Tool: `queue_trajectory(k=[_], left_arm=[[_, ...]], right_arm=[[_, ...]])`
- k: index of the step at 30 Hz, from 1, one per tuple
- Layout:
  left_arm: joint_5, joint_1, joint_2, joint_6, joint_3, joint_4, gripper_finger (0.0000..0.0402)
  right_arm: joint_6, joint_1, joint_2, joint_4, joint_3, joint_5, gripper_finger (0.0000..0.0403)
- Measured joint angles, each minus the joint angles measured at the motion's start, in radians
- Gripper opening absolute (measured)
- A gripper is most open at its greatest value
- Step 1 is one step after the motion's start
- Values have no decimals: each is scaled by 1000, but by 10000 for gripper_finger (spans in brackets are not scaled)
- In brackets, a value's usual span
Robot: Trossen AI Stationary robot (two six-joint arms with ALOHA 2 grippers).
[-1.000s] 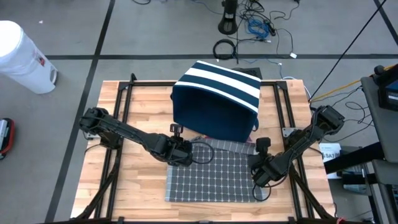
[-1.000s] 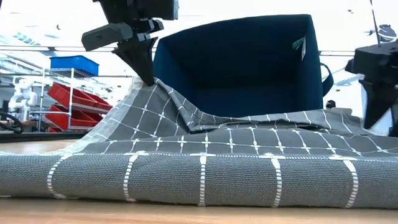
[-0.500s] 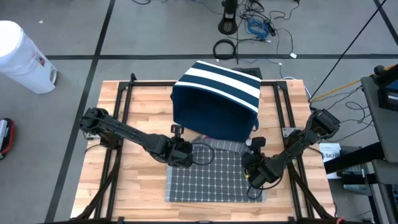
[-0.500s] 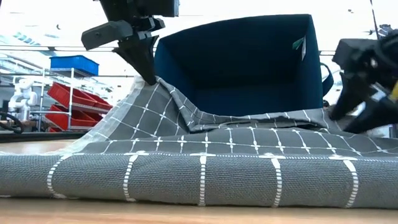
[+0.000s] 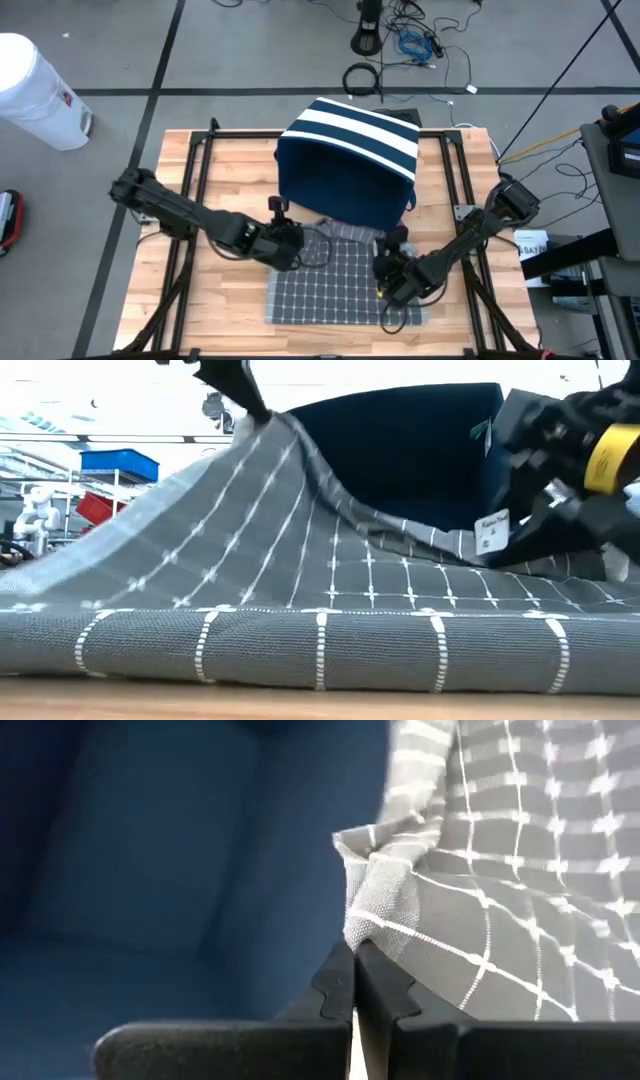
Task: Fold towel
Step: Fold the gray towel
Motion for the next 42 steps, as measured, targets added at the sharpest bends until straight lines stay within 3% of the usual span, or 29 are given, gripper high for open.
queue_trajectory(k=[5,14,18,24,29,32,35,42], left_arm=[[34,7,-50,-6,1,5,0],[52,11,-41,-72,0,-83,0],[52,11,-42,-75,0,-82,0],[52,11,-42,-75,0,-79,0],[57,11,-42,-74,0,-77,0],[58,11,-42,-74,0,-68,0],[59,11,-42,-66,0,-60,0],[71,11,-42,-51,0,-53,0]], right_arm=[[1,-7,34,-69,15,33,183],[306,34,-54,-709,100,-228,183],[430,65,-122,-835,148,-259,183],[386,85,-193,-547,191,-57,183],[73,39,-159,-106,179,105,183],[-165,-7,-97,177,162,141,183],[-321,-50,-10,345,157,191,183],[-450,-126,168,606,157,199,183]])
